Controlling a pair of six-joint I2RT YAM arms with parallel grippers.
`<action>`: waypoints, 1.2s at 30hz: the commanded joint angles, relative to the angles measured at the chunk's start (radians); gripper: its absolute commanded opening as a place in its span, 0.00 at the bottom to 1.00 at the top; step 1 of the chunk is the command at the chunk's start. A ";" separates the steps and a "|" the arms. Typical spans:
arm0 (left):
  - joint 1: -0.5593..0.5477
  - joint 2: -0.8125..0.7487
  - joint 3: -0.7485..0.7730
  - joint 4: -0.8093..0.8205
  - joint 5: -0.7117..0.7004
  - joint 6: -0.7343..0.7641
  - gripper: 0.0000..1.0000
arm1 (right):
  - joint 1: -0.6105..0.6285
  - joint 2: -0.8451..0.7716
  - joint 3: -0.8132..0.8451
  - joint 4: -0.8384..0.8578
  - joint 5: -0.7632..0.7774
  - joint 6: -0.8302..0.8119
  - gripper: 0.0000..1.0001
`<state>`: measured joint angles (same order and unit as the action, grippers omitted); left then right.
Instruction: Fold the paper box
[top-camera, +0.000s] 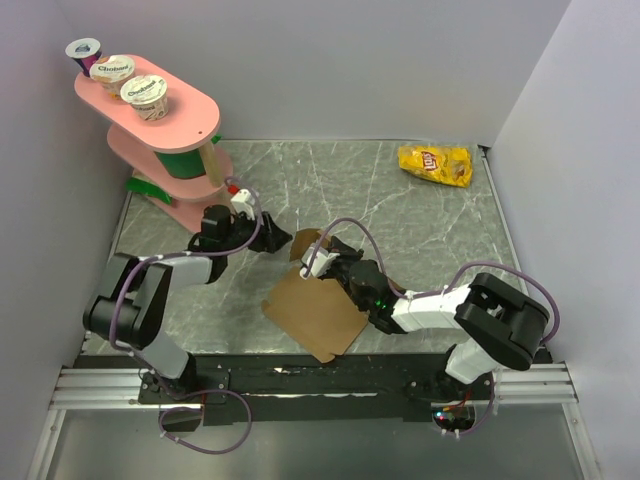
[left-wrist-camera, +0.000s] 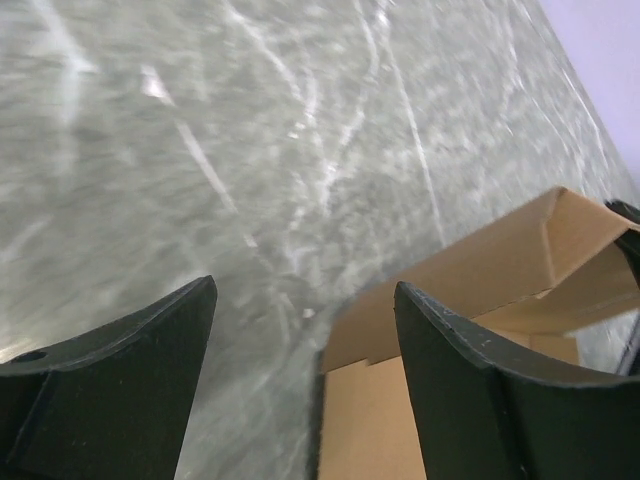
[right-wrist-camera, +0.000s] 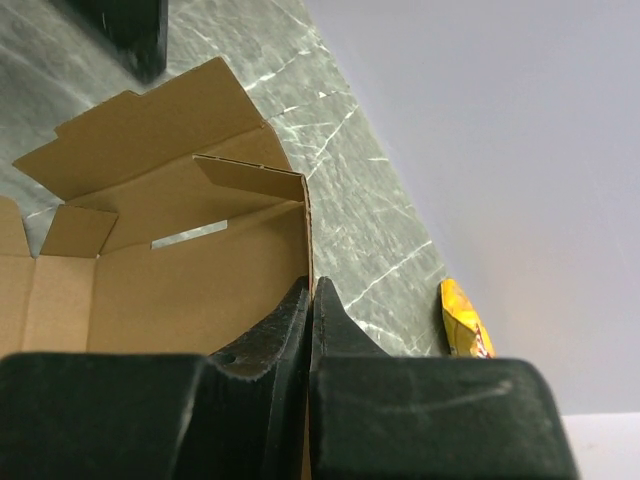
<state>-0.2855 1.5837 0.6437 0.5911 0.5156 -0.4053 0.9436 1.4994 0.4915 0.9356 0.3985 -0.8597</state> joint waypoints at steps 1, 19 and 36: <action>-0.059 0.050 0.063 0.069 0.075 0.046 0.78 | -0.006 0.007 -0.001 0.023 -0.007 0.025 0.02; -0.122 0.018 -0.189 0.355 0.017 -0.064 0.79 | 0.040 0.033 -0.013 0.037 0.014 -0.051 0.03; -0.156 0.125 -0.181 0.584 0.126 -0.064 0.78 | 0.050 0.039 -0.002 0.026 0.020 -0.044 0.03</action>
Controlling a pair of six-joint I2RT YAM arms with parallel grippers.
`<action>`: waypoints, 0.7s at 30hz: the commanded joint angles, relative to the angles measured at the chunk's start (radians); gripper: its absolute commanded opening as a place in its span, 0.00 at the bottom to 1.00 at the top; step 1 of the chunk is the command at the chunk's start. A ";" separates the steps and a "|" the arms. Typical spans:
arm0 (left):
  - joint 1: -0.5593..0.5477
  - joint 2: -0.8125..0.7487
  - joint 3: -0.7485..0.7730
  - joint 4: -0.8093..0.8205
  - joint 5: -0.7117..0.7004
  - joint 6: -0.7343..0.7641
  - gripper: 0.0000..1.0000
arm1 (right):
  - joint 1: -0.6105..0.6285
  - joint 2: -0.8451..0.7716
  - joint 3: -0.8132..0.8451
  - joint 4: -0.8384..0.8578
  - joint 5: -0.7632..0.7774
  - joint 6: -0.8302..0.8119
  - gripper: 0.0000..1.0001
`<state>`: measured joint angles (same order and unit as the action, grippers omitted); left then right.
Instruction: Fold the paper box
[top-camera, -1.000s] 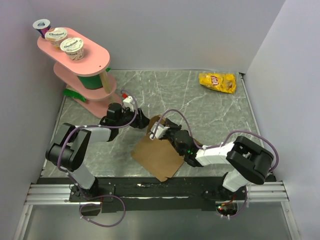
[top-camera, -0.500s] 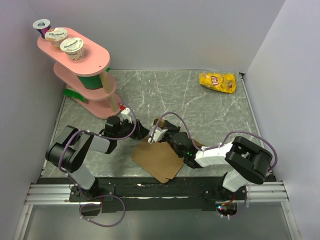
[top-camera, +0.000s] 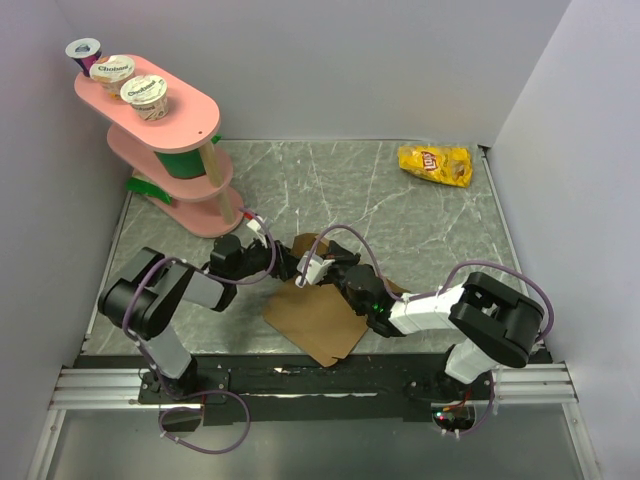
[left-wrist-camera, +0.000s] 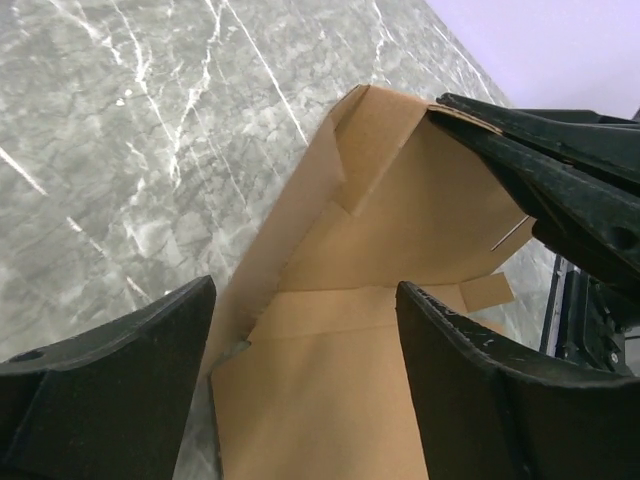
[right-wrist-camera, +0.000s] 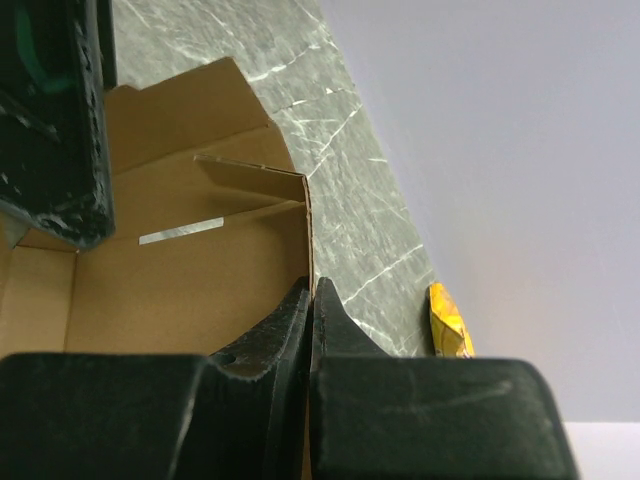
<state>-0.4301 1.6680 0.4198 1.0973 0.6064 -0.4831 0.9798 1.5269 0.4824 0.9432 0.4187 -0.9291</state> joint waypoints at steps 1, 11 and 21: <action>-0.012 0.045 0.046 0.081 0.030 0.017 0.77 | 0.013 0.010 0.007 0.017 -0.001 0.029 0.03; -0.035 0.035 0.042 0.090 -0.088 0.009 0.48 | 0.013 0.030 0.010 0.025 0.026 0.035 0.03; -0.203 -0.096 0.045 -0.146 -0.367 0.055 0.18 | 0.019 -0.029 -0.001 -0.004 0.038 0.078 0.03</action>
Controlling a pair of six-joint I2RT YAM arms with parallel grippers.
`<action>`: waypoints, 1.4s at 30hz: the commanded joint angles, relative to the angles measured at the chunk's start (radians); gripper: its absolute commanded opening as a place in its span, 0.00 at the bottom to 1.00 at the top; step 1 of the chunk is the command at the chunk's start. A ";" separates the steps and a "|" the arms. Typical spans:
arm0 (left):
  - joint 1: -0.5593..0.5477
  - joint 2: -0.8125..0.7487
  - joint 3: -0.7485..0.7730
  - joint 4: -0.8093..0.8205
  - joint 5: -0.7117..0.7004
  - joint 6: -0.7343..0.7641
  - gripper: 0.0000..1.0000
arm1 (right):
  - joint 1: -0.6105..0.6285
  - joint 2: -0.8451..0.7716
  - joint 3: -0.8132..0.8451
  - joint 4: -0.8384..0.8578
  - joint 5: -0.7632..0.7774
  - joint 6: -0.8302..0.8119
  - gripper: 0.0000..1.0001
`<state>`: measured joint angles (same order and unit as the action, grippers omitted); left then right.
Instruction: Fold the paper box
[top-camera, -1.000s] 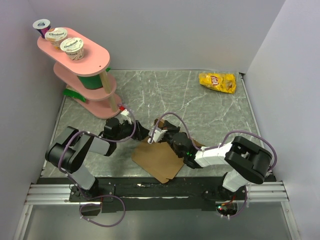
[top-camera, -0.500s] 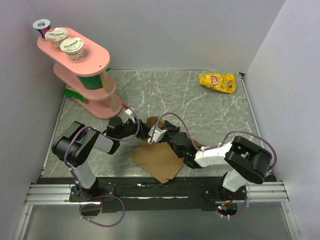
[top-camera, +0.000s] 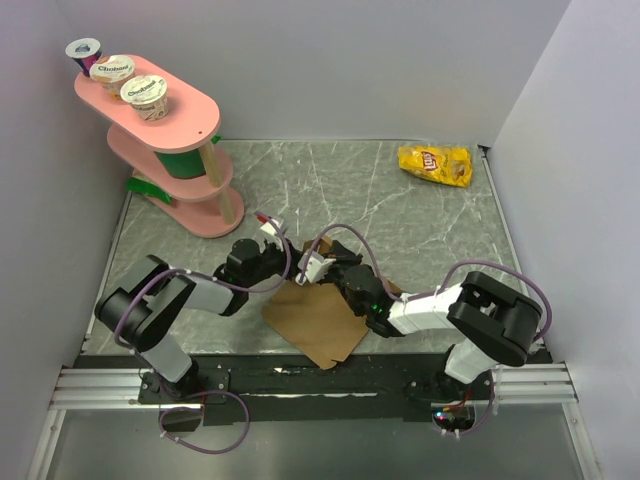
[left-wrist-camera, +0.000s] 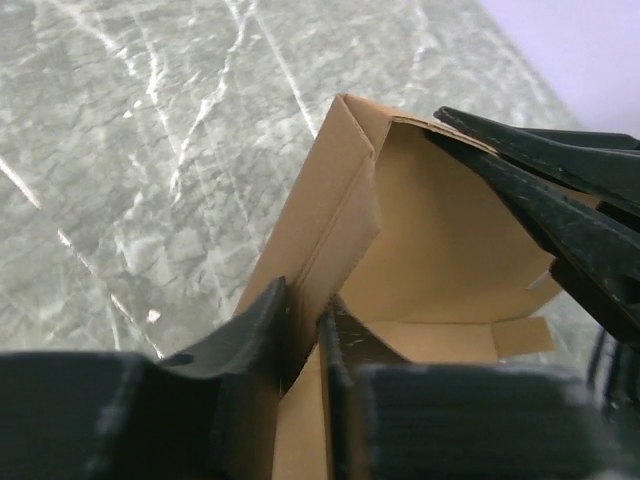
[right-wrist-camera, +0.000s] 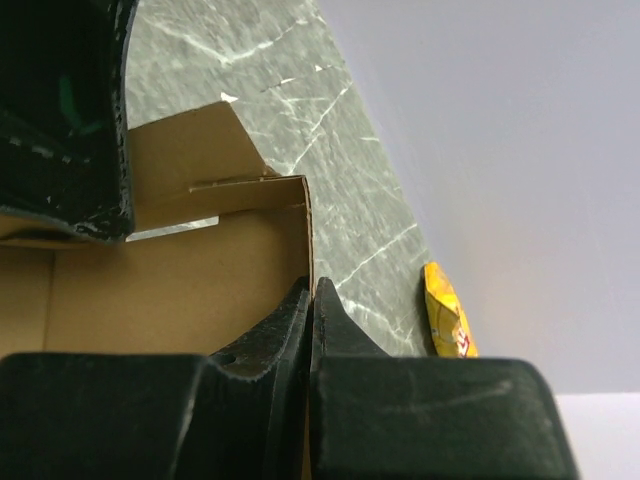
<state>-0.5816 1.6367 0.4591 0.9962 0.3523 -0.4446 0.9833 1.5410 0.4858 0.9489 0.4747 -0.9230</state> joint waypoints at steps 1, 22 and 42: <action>-0.053 -0.070 0.000 -0.042 -0.124 0.004 0.14 | 0.015 -0.056 -0.013 -0.016 -0.025 0.081 0.03; -0.257 -0.192 -0.238 0.177 -0.637 0.075 0.01 | 0.087 -0.634 0.068 -0.692 0.001 0.795 0.87; -0.460 -0.227 -0.250 0.217 -0.958 0.313 0.01 | -0.228 -0.556 0.076 -0.740 -0.064 2.168 0.74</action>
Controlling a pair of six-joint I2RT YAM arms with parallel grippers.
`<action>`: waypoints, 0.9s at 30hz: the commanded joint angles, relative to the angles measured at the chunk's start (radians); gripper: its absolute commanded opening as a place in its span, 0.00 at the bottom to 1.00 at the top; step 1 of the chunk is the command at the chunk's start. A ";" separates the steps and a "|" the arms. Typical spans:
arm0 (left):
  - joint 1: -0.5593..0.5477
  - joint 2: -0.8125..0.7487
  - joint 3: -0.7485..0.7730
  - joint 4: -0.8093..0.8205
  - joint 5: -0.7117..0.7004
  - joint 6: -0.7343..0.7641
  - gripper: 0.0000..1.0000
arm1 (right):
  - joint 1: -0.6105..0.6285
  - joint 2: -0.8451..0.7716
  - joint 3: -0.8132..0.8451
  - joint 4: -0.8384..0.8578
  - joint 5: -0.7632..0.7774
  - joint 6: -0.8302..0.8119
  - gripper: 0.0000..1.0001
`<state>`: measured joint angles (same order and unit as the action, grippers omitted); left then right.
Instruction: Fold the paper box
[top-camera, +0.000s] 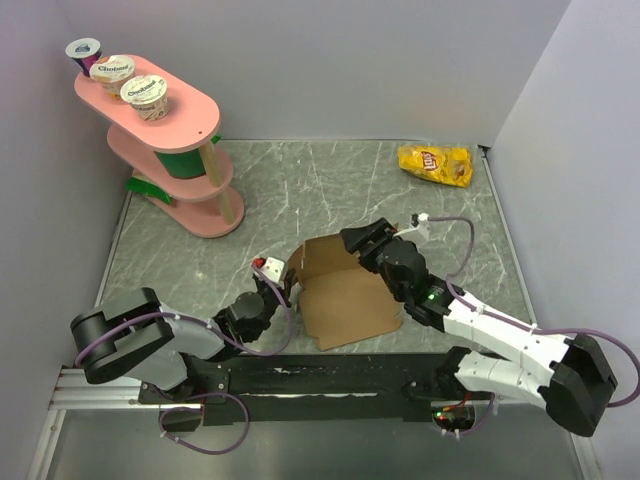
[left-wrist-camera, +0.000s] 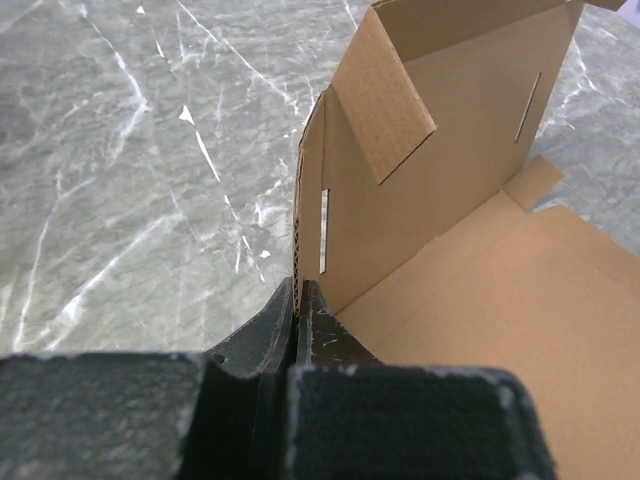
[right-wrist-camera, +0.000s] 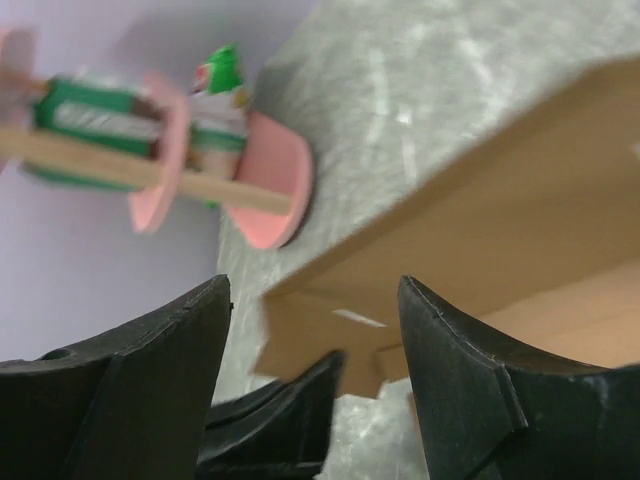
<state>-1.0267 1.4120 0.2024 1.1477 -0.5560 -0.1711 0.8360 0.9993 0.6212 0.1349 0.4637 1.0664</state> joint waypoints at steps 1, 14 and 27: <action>-0.018 -0.002 0.005 0.069 -0.051 0.042 0.01 | -0.100 -0.017 -0.070 0.084 -0.057 0.182 0.73; -0.065 0.024 0.014 0.095 -0.090 0.079 0.01 | -0.230 0.116 -0.064 0.175 -0.143 0.256 0.72; -0.078 0.051 0.040 0.078 -0.091 0.075 0.01 | -0.232 0.208 -0.044 0.163 -0.148 0.279 0.41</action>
<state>-1.0958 1.4555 0.2104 1.1915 -0.6373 -0.0978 0.6079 1.2140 0.5564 0.2962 0.2871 1.3415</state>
